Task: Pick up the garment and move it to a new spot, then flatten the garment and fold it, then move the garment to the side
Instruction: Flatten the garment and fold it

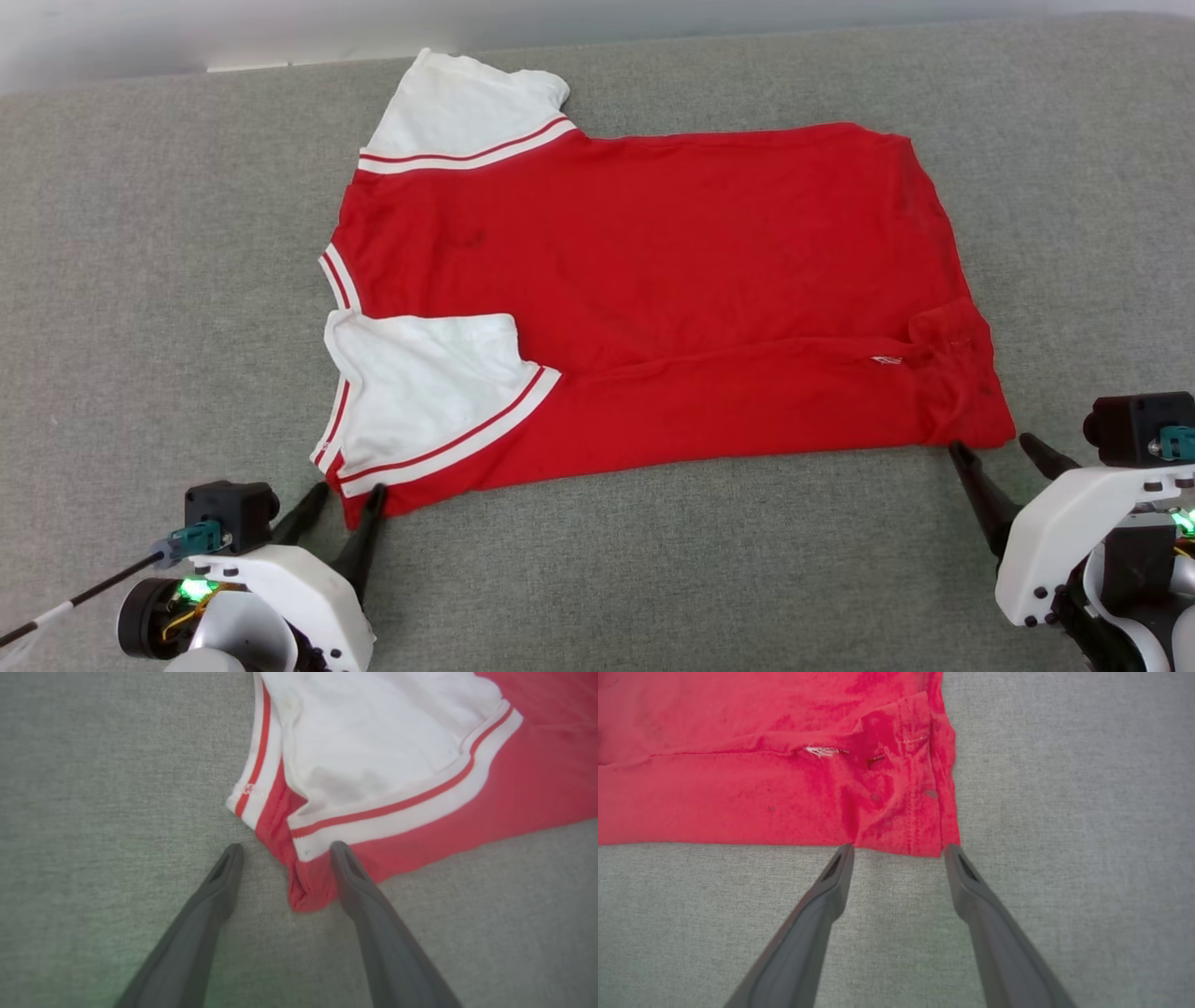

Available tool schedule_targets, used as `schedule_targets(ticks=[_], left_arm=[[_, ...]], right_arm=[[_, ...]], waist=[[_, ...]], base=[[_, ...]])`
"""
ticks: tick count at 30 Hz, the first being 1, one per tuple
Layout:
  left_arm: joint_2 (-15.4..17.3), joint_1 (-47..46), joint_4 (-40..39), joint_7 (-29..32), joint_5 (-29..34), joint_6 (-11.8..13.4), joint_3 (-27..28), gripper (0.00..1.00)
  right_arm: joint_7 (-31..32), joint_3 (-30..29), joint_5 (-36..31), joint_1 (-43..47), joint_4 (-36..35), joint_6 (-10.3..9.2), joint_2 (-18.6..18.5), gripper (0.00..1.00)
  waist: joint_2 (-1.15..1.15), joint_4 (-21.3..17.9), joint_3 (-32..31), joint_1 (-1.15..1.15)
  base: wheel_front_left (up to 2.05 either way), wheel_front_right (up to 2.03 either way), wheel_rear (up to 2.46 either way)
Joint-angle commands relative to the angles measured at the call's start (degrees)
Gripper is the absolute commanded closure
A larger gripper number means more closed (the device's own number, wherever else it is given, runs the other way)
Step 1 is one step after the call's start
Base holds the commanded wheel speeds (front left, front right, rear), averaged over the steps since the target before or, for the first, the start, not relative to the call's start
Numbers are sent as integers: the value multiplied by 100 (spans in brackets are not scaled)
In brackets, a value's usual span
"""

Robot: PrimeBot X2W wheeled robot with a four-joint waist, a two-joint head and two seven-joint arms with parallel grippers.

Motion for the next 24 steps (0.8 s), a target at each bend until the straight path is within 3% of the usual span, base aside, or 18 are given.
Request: schedule_targets(ticks=[1,10,17,24], left_arm=[[-70,146,310,281,-62,-89,-247,100],[-74,67,43,-221,73,-286,-266,100],[28,138,-698,-400,152,-197,-158,100],[177,184,-1303,-303,249,-95,-167,100]], right_arm=[[-50,1,-51,-115,15,-2,-53,0],[-102,-56,-160,-318,226,-2,-267,0],[76,-112,-561,-598,925,-2,-372,0],[146,-311,-856,-871,1739,-3,-190,0]], waist=[[0,11,17,0],[0,203,-342,0],[0,394,-502,0],[0,560,-359,0]], base=[[0,0,0],[0,0,0],[0,0,0],[0,0,0]])
